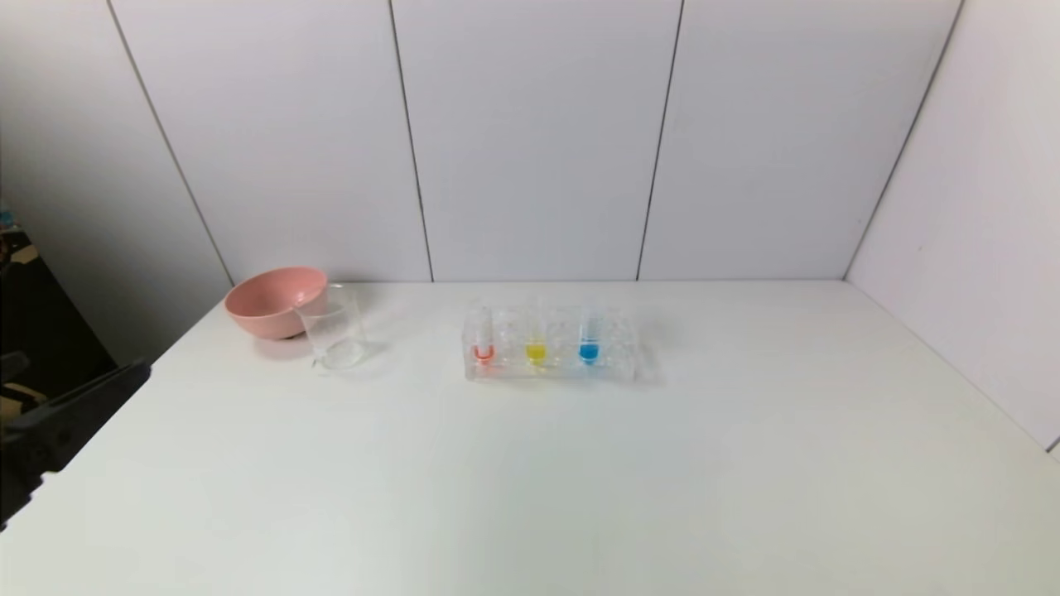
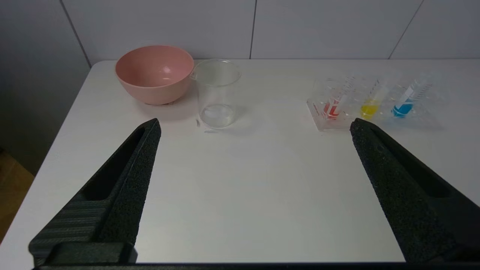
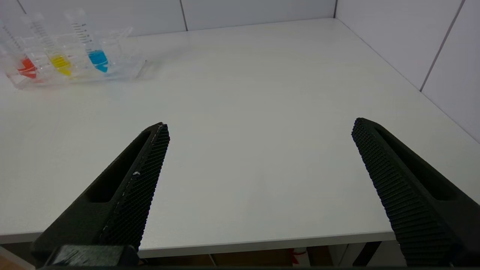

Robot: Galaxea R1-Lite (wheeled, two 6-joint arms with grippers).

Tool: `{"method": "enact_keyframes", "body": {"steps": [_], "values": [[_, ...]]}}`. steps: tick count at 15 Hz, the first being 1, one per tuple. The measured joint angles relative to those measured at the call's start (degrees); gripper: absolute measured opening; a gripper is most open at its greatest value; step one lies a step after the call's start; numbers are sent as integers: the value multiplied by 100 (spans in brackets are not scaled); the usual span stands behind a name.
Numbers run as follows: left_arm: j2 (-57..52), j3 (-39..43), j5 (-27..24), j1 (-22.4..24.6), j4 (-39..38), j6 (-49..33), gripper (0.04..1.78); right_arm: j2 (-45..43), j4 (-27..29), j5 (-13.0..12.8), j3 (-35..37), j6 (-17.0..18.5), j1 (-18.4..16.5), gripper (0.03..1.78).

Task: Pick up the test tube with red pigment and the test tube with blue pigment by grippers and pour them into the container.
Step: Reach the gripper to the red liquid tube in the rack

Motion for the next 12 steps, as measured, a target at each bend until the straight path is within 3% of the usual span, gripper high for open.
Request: {"method": "enact_keyframes", "body": {"steps": [4, 7, 9, 12], "values": [[1890, -649, -433, -132, -680, 44, 176, 0, 0, 0, 0, 0, 0, 177], [2683, -1128, -446, -739, -718, 6, 176, 0, 0, 0, 0, -5, 2, 177], [3033, -1492, -122, -1331, -484, -129, 176, 0, 0, 0, 0, 0, 2, 177], [3615, -2177, 987, -2282, 78, -691, 176, 0, 0, 0, 0, -2, 0, 177]]}}
